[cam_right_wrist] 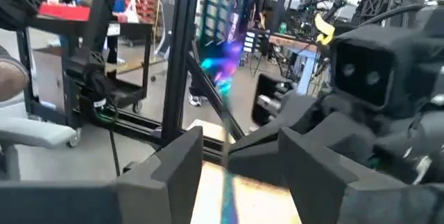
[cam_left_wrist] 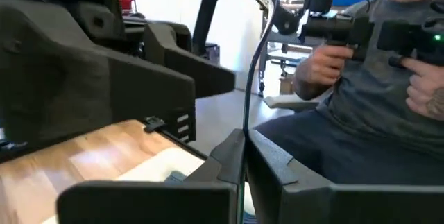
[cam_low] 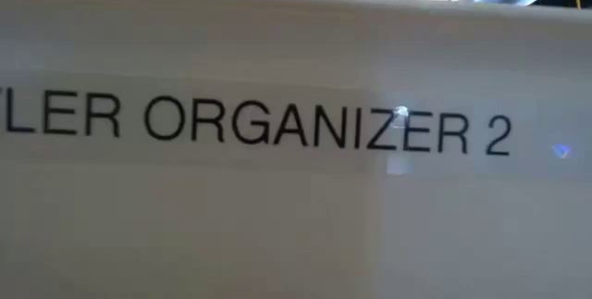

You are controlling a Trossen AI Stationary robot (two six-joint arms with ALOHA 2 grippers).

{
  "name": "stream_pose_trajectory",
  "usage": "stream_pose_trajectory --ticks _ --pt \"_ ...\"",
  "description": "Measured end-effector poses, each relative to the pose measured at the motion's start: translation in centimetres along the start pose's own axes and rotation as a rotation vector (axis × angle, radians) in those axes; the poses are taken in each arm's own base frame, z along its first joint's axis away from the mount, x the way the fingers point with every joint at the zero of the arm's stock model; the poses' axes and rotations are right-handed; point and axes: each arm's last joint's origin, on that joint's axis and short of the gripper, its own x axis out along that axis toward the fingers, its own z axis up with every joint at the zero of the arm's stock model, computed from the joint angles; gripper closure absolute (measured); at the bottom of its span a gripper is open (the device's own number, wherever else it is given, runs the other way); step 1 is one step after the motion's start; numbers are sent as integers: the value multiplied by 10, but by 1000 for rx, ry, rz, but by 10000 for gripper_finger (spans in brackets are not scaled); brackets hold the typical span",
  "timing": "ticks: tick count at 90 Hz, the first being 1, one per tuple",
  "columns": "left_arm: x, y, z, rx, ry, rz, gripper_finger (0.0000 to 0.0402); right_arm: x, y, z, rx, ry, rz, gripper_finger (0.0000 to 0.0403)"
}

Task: Sort silverware
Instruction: Put the blue fork into the white silverware tray

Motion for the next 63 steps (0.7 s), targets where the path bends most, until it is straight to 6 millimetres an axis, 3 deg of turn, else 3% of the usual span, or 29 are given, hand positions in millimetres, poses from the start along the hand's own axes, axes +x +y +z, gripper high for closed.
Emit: stream_pose_trajectory --ticks 27,63 --pt "3 -5 3 75 -27 -26 402 6 -1 11 1 21 34 233" --pt "4 -4 6 109 -55 -22 402 19 -6 10 10 23 44 233"
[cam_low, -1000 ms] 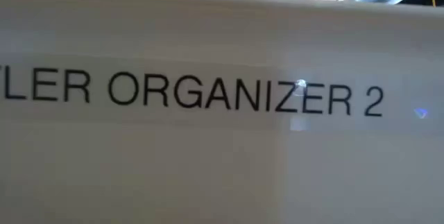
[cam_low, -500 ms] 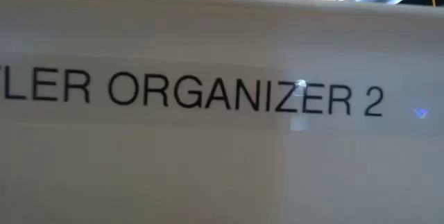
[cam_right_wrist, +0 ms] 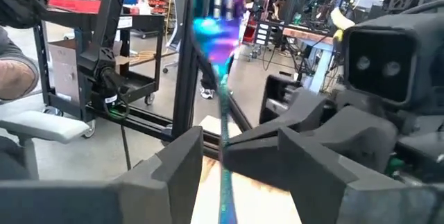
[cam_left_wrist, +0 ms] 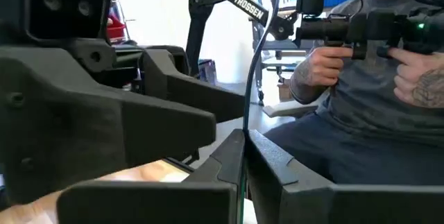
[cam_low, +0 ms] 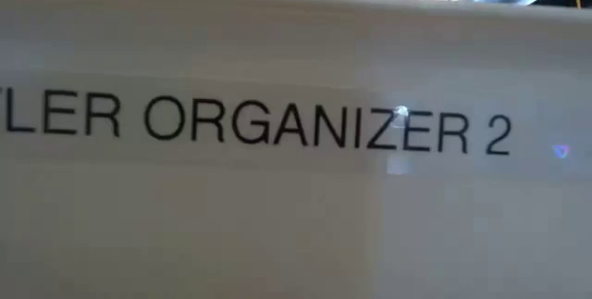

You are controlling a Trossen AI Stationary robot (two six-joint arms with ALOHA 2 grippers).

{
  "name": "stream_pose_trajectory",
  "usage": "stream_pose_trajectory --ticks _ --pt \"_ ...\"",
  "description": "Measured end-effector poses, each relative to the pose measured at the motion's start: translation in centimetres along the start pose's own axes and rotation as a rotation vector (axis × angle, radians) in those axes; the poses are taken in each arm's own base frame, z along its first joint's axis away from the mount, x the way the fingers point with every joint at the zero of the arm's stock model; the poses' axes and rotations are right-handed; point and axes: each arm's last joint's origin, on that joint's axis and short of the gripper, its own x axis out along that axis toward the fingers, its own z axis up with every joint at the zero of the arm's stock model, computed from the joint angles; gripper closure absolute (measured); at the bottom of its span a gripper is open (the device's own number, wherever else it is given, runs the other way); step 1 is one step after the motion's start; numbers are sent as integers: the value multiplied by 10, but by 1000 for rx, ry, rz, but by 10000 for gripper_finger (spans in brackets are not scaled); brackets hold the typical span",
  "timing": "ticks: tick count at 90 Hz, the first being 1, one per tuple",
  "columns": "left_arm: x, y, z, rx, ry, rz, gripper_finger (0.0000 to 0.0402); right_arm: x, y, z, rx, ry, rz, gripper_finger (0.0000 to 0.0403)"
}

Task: Sort silverware
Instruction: Put the blue fork into the white silverware tray

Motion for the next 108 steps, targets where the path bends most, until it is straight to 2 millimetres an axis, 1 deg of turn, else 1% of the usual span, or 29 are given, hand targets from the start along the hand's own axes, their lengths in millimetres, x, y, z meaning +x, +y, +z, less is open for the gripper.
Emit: stream_pose_trajectory --ticks 13,108 --pt "0 0 0 -1 2 0 402 1 -1 6 -5 -21 -2 233" --pt "1 -2 0 27 -3 -22 402 2 1 6 -24 -28 26 233"
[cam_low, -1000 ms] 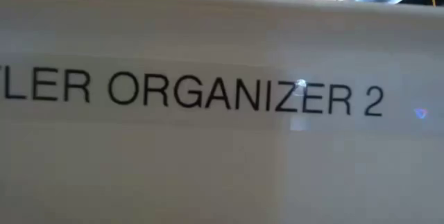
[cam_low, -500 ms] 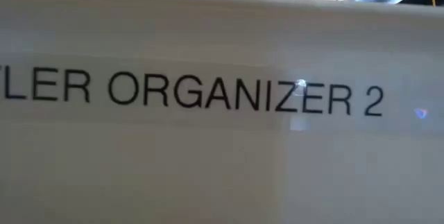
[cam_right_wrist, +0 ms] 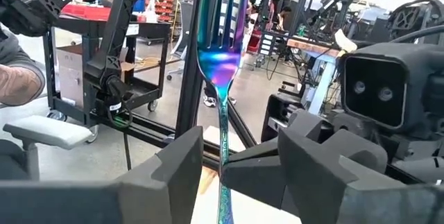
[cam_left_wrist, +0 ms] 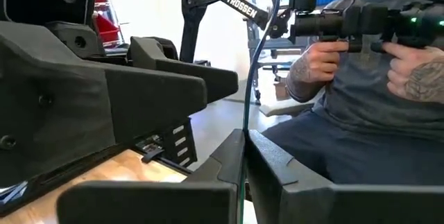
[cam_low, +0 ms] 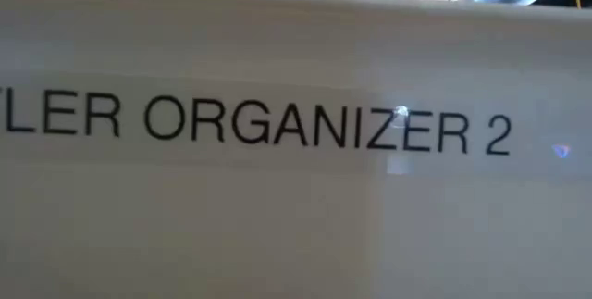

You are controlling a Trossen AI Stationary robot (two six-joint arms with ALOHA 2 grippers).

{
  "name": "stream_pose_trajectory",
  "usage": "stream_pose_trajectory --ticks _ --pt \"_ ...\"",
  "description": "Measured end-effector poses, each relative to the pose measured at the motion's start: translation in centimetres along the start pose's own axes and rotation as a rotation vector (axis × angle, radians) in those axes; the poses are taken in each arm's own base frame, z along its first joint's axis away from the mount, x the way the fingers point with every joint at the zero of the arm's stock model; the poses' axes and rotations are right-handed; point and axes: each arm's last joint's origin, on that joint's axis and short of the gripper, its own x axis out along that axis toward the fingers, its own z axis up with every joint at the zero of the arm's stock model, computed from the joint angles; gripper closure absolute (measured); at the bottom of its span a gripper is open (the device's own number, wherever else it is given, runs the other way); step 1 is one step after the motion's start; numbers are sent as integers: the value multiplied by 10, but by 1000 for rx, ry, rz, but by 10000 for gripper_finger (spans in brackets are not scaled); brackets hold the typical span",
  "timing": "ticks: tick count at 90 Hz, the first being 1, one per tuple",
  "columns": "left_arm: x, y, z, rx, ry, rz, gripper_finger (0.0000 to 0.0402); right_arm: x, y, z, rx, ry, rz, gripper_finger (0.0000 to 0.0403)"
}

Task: Sort silverware
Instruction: Put the blue fork into the white silverware tray

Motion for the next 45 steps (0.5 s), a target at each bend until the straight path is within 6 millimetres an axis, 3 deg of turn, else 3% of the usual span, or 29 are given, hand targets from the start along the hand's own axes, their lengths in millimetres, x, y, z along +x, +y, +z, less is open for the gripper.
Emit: stream_pose_trajectory --ticks 45 --pt "0 0 1 5 -8 -10 402 0 0 -1 -19 -1 0 233"
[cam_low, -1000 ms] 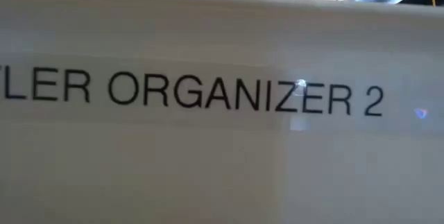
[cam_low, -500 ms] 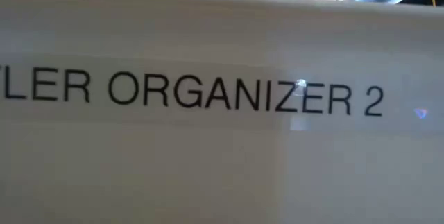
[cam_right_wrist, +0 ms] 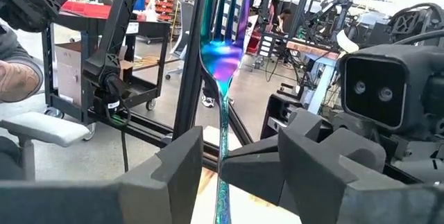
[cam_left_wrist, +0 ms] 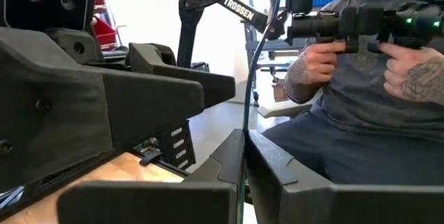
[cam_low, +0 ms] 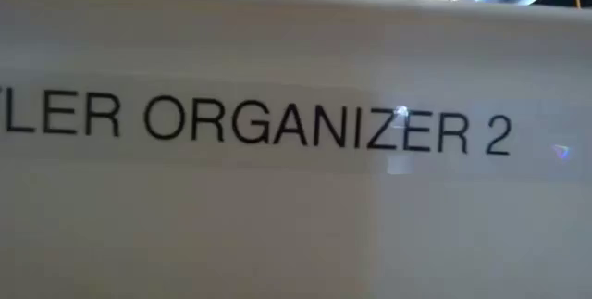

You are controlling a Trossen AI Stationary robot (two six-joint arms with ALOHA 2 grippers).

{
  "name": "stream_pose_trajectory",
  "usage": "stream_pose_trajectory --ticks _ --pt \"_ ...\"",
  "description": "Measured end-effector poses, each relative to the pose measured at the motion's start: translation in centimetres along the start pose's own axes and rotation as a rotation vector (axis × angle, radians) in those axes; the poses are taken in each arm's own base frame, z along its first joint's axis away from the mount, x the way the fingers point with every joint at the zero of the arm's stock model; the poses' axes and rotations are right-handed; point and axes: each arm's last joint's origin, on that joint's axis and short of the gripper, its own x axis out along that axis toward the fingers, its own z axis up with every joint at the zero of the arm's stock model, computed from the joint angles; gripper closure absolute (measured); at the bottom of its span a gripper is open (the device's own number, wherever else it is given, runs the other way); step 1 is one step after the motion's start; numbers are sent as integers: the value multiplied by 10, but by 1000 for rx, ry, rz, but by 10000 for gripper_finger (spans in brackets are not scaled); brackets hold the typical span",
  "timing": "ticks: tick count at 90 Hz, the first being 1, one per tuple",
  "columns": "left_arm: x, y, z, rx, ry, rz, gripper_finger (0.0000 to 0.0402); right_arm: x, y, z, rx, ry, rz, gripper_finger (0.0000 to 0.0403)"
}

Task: Sort silverware
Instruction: Put the blue fork into the white silverware tray

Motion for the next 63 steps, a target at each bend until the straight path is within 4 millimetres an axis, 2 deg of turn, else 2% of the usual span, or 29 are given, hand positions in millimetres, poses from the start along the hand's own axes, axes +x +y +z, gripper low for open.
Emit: stream_pose_trajectory --ticks 30,63 --pt "-3 3 -1 -13 5 9 402 0 10 2 -22 -6 54 233" --pt "-3 4 -2 -26 11 12 402 0 8 2 -18 -16 33 233"
